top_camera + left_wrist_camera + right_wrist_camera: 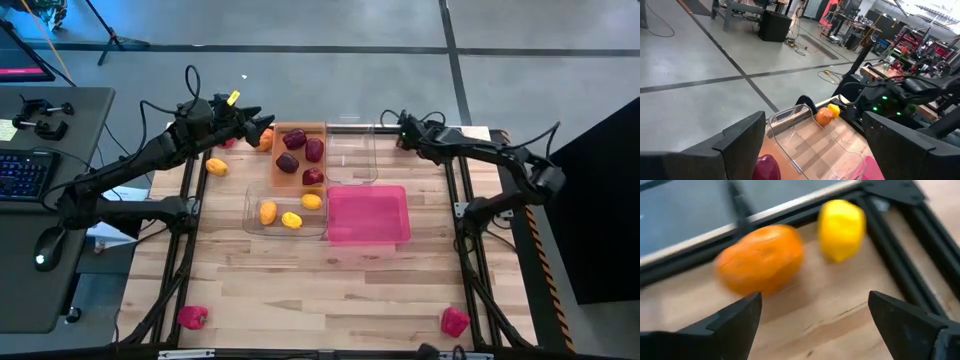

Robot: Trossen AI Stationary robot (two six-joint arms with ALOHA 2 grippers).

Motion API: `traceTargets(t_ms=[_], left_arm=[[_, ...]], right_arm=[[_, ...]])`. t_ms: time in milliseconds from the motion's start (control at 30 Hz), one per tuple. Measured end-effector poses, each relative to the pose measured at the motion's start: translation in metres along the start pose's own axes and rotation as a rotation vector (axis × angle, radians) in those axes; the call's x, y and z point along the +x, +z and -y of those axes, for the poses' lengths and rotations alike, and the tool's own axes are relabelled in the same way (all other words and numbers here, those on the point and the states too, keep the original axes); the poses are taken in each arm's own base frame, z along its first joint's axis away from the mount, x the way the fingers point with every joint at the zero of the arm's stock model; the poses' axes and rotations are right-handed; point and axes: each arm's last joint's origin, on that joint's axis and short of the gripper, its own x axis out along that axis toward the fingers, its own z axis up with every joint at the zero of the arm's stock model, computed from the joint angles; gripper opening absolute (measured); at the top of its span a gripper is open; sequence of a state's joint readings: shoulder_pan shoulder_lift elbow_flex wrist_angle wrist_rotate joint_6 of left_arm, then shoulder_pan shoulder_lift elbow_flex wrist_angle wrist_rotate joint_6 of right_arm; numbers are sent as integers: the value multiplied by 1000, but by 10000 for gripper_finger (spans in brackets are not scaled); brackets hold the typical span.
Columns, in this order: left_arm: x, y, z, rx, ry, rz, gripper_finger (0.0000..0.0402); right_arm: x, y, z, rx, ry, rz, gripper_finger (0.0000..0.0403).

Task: Sort produce into baskets
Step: Put the yellow lemon into the bottom transparent bin

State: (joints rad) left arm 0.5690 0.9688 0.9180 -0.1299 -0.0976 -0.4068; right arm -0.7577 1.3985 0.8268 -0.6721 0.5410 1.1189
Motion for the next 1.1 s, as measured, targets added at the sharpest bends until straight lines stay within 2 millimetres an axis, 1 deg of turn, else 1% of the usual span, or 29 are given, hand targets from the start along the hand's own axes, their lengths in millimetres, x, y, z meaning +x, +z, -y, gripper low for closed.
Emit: traceTargets(t_ms=[133, 267, 400, 600, 767, 867, 1033, 1100], left_arm=[[0, 0, 0, 0, -11, -5, 319], [0, 0, 0, 0, -14, -6, 319], [0, 0, 0, 0, -14, -6, 319], [0, 0, 0, -3, -14, -7, 319], [0, 0, 0, -3, -14, -7, 319], [0, 0, 0, -4, -14, -7, 319], [0, 0, 0, -9, -14, -7, 319], [0, 0, 0, -11, -14, -7, 319]], right_arm=[[19, 10, 12, 105, -86, 0, 355], [33, 20, 19, 86, -158, 23, 355], [46, 23, 21, 124, -197, 25, 355], [50, 25, 13, 237, -146, 69, 355], [52, 28, 13, 297, -152, 112, 355], [56, 25, 12, 292, -173, 124, 355], [60, 26, 5, 364, -159, 208, 355], [61, 27, 4, 390, -150, 214, 355]])
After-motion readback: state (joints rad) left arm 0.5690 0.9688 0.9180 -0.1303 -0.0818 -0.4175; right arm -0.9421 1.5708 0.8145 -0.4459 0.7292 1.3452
